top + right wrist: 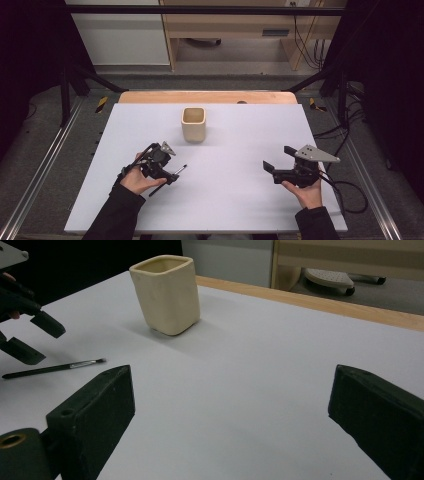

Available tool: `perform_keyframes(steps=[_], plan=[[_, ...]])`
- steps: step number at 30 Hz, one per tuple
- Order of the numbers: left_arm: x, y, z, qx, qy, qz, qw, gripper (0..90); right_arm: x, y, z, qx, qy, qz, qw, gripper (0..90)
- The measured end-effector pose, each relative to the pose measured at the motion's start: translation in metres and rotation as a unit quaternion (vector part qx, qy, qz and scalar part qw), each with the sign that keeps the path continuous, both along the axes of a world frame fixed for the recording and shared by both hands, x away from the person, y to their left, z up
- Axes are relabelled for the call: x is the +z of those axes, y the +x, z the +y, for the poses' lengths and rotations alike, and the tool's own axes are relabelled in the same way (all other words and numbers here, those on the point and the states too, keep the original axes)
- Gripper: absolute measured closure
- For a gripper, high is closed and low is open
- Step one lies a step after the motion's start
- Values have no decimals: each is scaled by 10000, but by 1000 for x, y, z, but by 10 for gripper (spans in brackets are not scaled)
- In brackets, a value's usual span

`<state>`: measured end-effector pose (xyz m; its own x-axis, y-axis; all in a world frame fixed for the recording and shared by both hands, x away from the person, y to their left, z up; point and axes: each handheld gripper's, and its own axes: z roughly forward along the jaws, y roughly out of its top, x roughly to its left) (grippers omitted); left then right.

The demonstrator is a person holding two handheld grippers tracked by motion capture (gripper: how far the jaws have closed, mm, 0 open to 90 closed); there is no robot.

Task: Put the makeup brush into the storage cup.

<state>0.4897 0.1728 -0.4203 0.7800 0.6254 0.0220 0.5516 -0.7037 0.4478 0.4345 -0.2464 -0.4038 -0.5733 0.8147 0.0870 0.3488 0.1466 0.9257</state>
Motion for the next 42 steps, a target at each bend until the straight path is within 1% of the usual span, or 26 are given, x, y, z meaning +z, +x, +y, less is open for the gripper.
perform_keyframes(steps=[3,9,12,16,17,18,19,20,21,22,23,24,26,30,33,36,42], plan=[[-4,1,-4,-77,77,80,9999,348,-1,0,0,16,-43,24,10000,50],[-9,7,-6,-71,155,253,9995,402,0,0,0,10,-19,20,10000,50],[-11,7,-8,-61,210,257,9994,421,0,0,0,17,-24,9,10000,50],[-14,9,-9,-55,274,374,9989,481,-1,0,1,34,-36,33,10000,50],[-15,10,-9,-52,277,399,9988,520,-1,0,1,32,-32,31,10000,50],[-15,11,-9,-60,289,418,9987,520,-1,0,1,32,-32,31,10000,50],[-16,12,-9,-81,318,431,9985,549,-1,0,1,32,-40,23,10000,50],[-17,13,-9,-75,313,443,9985,549,-1,0,1,32,-40,23,10000,50],[-17,13,-10,-55,297,478,9984,574,-1,0,1,44,-54,29,10000,50],[-18,13,-10,-79,323,498,9982,574,-1,0,1,44,-54,29,10000,50],[-18,13,-10,-96,339,518,9980,604,-1,0,1,52,-37,19,10000,50],[-19,13,-11,-109,345,535,9979,604,-1,0,1,52,-37,19,10000,50],[-21,13,-11,-152,415,536,9976,632,-1,0,1,56,-36,21,10000,50],[-22,13,-11,-138,453,567,9973,688,-1,0,1,49,-40,28,10000,50],[-24,13,-11,-129,446,602,9971,705,-1,0,1,55,-45,29,10000,50],[-25,13,-11,-167,510,612,9967,720,-1,0,1,53,-45,19,10000,50],[-25,12,-11,-158,527,583,9968,773,-1,0,0,48,-37,28,10000,50]])
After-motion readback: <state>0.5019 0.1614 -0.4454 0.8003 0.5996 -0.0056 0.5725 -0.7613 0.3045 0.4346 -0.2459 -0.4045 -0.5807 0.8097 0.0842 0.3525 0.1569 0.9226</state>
